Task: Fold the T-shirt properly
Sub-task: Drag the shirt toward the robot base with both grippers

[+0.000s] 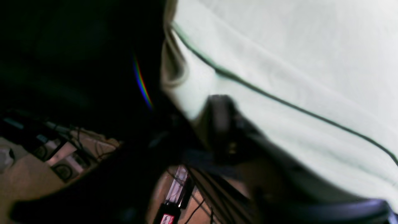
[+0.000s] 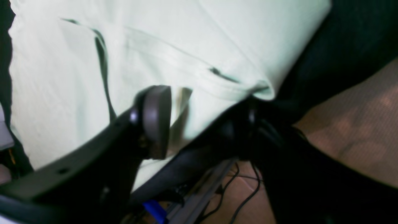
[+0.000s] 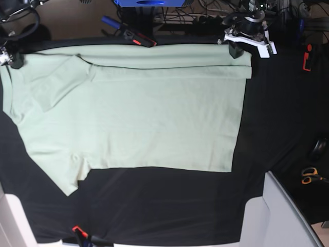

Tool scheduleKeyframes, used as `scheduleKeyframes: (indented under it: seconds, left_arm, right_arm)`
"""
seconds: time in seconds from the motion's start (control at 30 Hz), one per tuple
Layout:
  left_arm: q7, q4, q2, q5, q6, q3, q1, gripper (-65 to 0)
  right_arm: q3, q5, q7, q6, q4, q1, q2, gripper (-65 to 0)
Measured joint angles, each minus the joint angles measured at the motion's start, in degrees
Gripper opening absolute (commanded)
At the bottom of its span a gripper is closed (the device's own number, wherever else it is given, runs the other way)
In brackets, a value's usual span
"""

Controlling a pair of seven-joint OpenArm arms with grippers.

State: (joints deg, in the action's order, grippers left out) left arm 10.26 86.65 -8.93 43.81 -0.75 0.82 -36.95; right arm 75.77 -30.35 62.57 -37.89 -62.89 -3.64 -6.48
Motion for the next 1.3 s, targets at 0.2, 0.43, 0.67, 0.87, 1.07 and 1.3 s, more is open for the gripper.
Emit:
scheduleKeyframes:
  seconds: [0.2, 0.43, 0.67, 0.87, 1.07, 1.3]
  left_arm:
    - [0.0, -0.02, 0.68, -0.11, -0.5, -5.97, -0.26, -19.3]
    - [0.33, 4.24, 5.7, 0.09, -0.61, -21.66, -4.83, -18.8]
    - [-0.44, 13.94, 6.4, -0.11, -0.33, -21.55, -6.93, -20.3]
    - [-0.04, 10.1, 3.96, -0.22, -0.37, -12.98, -3.26, -52.4]
    - [0.26, 4.28, 0.68, -0.13, 0.33, -3.45, -0.07, -57.1]
    - [-0.02, 3.8, 0.15, -0.2, 0.11, -2.91, 0.09, -65.0]
  right_arm:
    - [0.09, -6.56, 4.48, 1.51, -2.08, -3.58, 0.11, -33.8]
    - [0.04, -8.33, 6.99, 0.96, -17.46, -6.34, 3.1, -33.4]
    - [-6.84, -7.78, 12.33, 0.39, -20.26, -7.19, 4.11, -33.7]
    - [-15.06, -8.24, 12.26, 0.37, -20.24, -7.1, 6.05, -33.8]
    - [-19.56, -8.31, 8.9, 0.37, -20.22, -6.56, 6.78, -35.8]
    - [-19.74, -8.11, 9.33, 0.37, -19.93, -7.06, 7.19, -63.5]
